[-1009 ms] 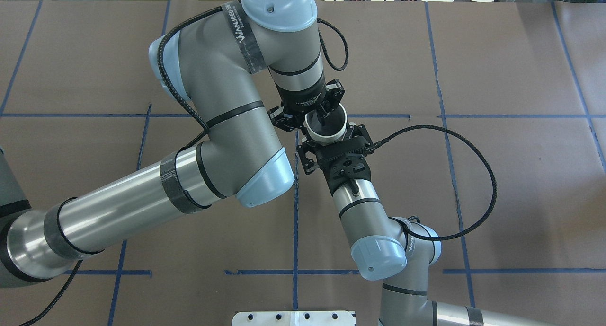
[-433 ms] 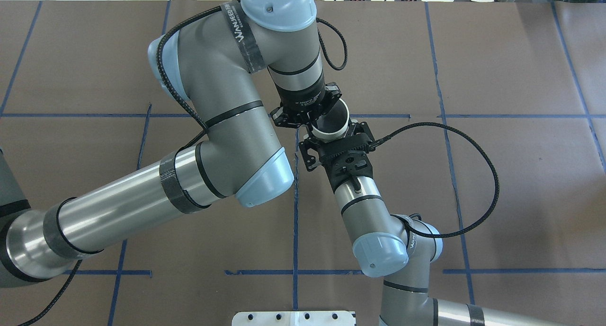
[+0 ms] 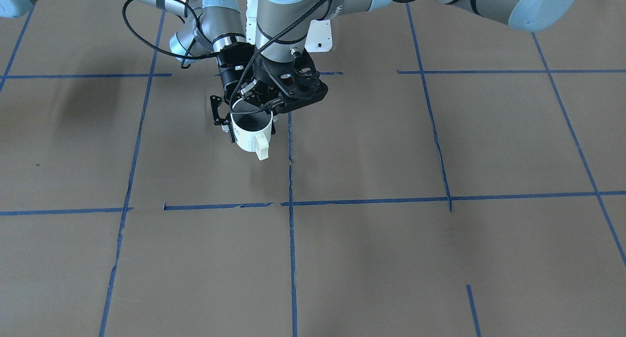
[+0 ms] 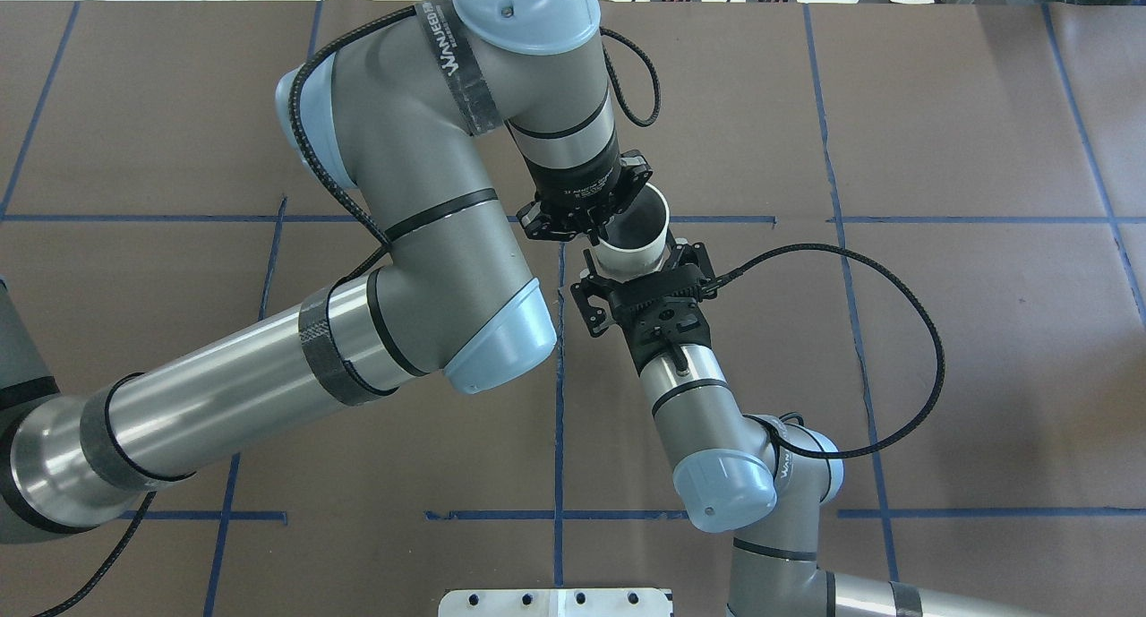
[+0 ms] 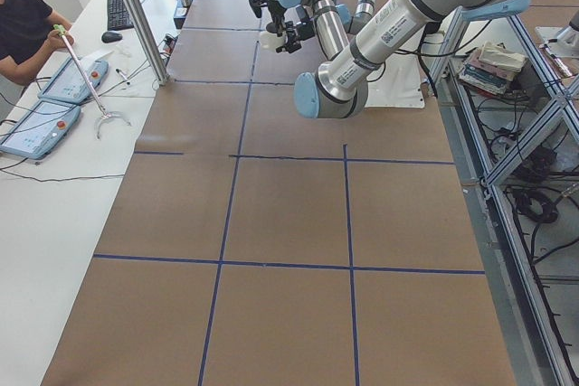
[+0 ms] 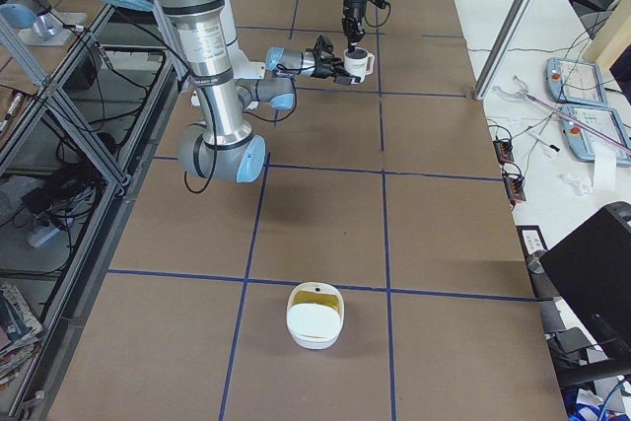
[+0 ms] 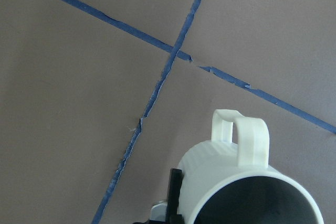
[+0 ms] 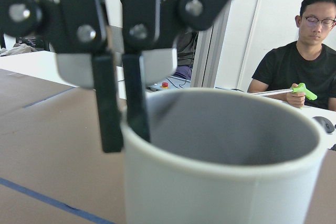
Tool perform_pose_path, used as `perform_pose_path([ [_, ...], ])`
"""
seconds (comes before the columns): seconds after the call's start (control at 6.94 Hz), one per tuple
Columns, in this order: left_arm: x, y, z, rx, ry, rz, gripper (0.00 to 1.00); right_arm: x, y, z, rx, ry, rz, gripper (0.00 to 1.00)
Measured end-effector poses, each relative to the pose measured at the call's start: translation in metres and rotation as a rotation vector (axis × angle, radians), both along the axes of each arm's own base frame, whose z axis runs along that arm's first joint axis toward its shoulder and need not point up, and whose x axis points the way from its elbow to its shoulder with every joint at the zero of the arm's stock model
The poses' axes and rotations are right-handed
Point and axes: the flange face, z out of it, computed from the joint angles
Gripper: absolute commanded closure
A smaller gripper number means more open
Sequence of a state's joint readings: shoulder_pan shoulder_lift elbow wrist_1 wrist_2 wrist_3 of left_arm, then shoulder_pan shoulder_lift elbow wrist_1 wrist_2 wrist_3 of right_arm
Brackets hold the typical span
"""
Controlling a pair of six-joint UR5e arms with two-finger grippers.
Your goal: Left arm hands cup to right arm to dump lemon
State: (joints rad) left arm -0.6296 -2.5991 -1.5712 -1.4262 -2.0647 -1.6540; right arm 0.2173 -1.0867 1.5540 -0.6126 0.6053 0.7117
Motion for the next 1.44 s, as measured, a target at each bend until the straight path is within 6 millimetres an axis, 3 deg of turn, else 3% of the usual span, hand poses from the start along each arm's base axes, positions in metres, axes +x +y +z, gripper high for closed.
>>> perform_pose_path([
  [0.29, -0.014, -0.001, -0.011, 0.014, 0.025, -0.016, 1.0, -0.009, 0.006, 0.016, -0.008, 0.023, -0.007, 0.0],
  [0.58, -0.051, -0.015, -0.022, 0.035, 0.053, -0.067, 1.0, -0.011, 0.008, 0.031, -0.013, 0.047, -0.009, 0.0],
  [0.72, -0.074, -0.021, -0.015, 0.043, 0.059, -0.093, 1.0, -0.008, 0.008, 0.032, -0.014, 0.042, -0.007, 0.0],
  [0.87, -0.096, -0.02, 0.008, 0.057, 0.056, -0.105, 1.0, -0.003, 0.006, 0.028, -0.013, 0.031, -0.002, 0.0],
  [1.01, -0.12, -0.012, 0.044, 0.096, 0.043, -0.094, 1.0, 0.004, -0.001, 0.032, -0.015, 0.035, 0.01, 0.0],
  [1.44, -0.182, 0.004, 0.165, 0.294, -0.051, 0.032, 1.0, 0.046, -0.051, 0.082, -0.066, 0.101, -0.011, 0.0],
])
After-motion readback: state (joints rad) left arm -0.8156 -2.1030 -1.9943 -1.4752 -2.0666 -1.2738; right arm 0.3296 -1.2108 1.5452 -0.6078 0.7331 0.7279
